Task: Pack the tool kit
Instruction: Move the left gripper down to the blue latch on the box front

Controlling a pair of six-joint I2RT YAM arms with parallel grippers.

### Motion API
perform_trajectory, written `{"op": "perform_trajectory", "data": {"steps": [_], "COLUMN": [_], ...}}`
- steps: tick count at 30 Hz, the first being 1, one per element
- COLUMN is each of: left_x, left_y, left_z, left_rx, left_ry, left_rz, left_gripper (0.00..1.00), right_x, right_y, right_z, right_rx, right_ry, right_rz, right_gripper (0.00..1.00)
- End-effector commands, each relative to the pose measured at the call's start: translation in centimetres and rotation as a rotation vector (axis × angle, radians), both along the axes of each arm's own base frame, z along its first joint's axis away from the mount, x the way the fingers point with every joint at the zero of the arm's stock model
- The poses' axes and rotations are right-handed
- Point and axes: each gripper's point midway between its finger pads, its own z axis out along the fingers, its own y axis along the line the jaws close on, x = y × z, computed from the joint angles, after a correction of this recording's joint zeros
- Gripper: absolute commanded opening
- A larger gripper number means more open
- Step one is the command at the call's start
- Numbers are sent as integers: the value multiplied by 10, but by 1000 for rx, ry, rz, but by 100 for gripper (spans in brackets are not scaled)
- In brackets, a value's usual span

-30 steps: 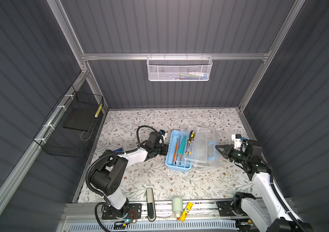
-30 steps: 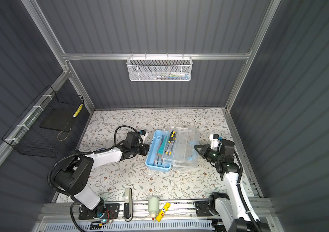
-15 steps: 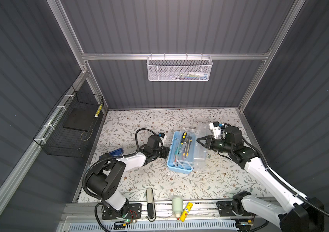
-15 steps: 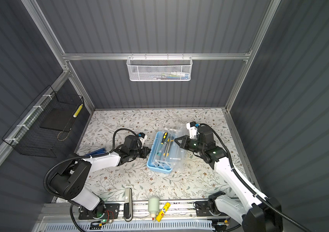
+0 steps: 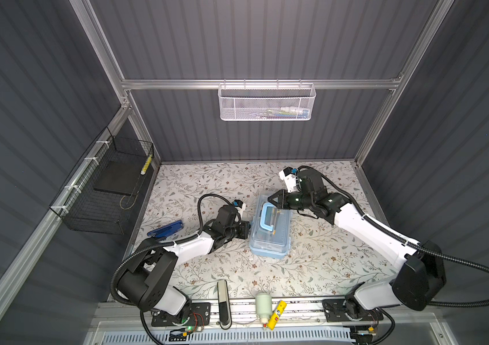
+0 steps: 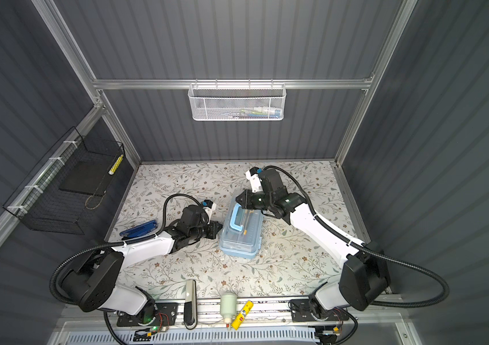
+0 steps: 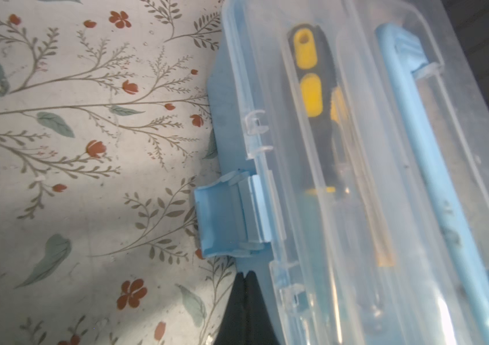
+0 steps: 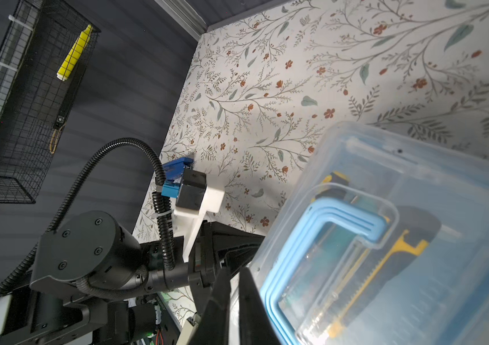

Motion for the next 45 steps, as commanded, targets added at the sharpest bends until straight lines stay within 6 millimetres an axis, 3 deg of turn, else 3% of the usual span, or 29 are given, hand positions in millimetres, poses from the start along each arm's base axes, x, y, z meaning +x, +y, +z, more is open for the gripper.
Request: {"op": "perform_trajectory", "data": {"steps": [1, 6, 10, 13, 18, 23, 26, 33, 40, 45], "left_x": [-1, -9, -22, -35, -54, -56, -50, -36, -37, -56], "left_y": [21, 23, 11, 10, 5, 4, 13, 9, -18, -40], "left_z": [-5, -13, -18, -21, -24, -29, -32, -20, -9, -11], "left_rx": [91, 95, 38, 42, 60, 96, 152, 186, 132, 130], "left_ry": [-8, 26, 44, 38, -10, -35, -57, -121, -132, -120], "left_rz": [65, 50, 8, -1, -19, -8, 29, 22, -80, -142], "left_gripper": [0, 0, 0, 0, 0, 0, 0, 0, 0, 0], "right_x": [4, -2, -22, -42, -79, -95, -88, -42, 4, 28], "right_y": [-3, -39, -72, -98, -121, -130, -127, -116, -98, -86], "right_z": [25, 18, -2, -21, -50, -66, -72, -73, -85, -93], "right_rx": [-22, -115, -113, -106, -63, -52, -49, -44, -74, -94], "right_ry": [-75, -91, -46, -19, 1, -8, -10, -25, 2, 21], "right_rz": [-7, -111, -179, -239, -281, -267, -248, -192, -137, -91], "right_gripper": [20, 36, 50, 54, 56, 66, 72, 81, 83, 82]}}
